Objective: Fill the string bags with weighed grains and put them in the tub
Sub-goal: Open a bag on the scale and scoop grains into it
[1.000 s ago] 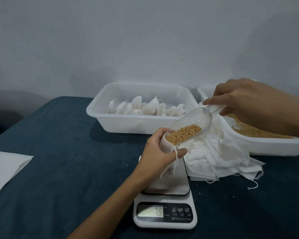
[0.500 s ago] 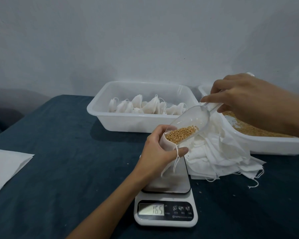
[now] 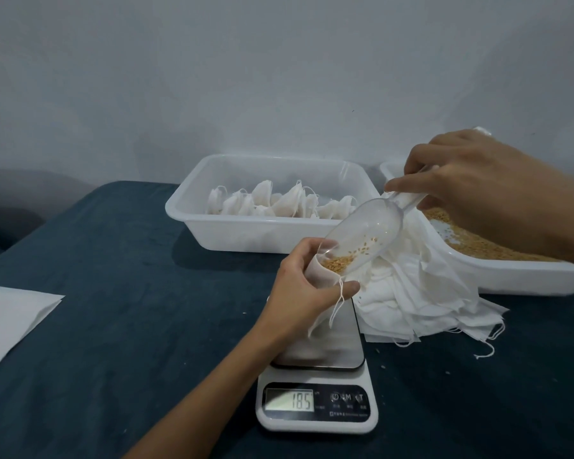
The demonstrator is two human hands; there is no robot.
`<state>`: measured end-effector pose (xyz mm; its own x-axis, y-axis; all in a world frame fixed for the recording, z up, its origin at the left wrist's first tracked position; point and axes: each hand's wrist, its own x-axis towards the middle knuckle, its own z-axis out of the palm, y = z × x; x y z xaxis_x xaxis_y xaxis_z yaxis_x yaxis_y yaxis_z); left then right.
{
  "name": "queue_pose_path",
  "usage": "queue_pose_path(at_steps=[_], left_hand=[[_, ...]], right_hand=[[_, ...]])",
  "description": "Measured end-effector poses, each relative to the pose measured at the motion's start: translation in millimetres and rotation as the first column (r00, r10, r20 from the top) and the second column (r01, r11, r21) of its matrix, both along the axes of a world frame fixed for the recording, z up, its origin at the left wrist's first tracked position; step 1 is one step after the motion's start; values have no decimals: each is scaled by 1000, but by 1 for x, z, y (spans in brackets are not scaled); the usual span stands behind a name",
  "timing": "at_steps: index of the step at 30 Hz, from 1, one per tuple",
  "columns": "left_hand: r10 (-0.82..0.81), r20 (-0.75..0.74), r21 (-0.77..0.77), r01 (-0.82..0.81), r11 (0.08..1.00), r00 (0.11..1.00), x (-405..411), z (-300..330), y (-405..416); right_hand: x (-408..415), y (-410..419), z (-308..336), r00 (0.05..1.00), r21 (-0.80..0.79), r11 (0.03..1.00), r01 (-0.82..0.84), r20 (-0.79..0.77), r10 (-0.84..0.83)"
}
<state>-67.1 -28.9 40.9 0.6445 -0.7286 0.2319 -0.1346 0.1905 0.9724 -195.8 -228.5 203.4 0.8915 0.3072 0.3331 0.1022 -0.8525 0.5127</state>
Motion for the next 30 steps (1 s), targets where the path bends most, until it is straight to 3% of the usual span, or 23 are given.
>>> queue_pose_path(at_steps=[20,27,30], left_hand=[[86,100,0,-87,996,991,2,0,1],[95,80,-19,-94,995,992,2,0,1],[115,59,-3,-115,993,992,2,-1,0]], right_hand=[[-2,18,7,985,-108,992,-69,152,85],[-6,14,4,985,-22,1000,-5,172,9],[-11,0,3,984,126,991,43,166,-64]])
